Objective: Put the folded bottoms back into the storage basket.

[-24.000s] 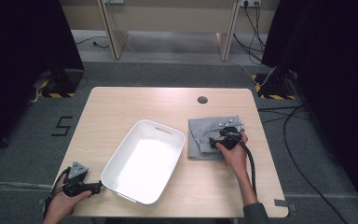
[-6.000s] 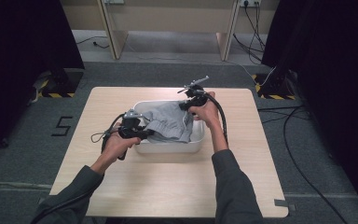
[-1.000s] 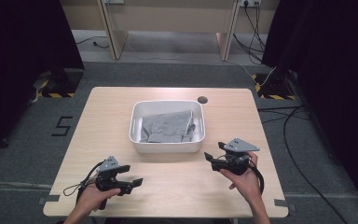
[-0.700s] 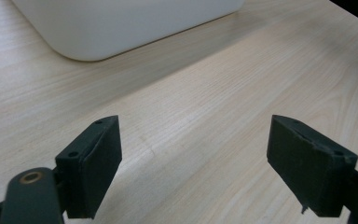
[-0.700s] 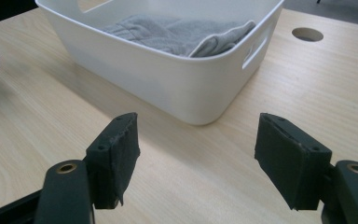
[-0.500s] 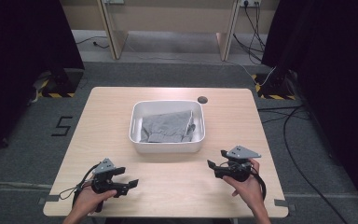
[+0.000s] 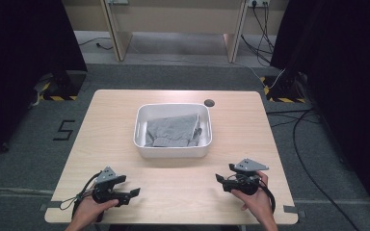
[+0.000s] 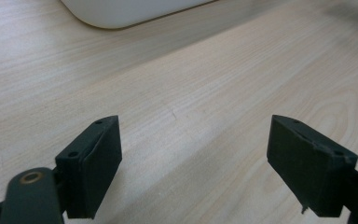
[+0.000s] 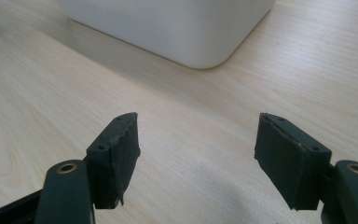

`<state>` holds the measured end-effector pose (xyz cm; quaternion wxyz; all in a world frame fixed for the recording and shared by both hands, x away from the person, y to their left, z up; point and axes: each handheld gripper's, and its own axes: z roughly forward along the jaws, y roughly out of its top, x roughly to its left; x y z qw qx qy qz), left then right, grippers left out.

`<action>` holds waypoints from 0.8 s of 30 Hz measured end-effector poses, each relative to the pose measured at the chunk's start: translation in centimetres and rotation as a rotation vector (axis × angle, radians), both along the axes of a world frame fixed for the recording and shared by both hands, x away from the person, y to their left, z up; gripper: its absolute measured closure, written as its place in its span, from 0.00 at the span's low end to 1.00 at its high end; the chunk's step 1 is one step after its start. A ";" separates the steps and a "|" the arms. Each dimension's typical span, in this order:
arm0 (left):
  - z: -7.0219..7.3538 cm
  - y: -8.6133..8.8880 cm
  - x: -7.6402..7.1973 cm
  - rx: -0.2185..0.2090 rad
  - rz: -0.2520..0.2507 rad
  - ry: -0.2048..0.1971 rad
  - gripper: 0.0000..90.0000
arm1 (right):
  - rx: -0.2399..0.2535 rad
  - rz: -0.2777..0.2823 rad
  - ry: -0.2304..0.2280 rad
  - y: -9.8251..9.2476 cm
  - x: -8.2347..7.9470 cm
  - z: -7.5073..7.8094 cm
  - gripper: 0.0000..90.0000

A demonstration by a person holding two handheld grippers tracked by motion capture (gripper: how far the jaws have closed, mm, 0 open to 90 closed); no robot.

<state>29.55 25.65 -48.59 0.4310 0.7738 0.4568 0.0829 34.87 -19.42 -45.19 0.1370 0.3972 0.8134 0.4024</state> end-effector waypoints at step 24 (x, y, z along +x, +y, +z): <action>-0.2 1.4 -2.3 0.047 0.036 -0.037 0.20 | -0.078 -0.034 0.026 -0.9 -2.6 -2.0 0.33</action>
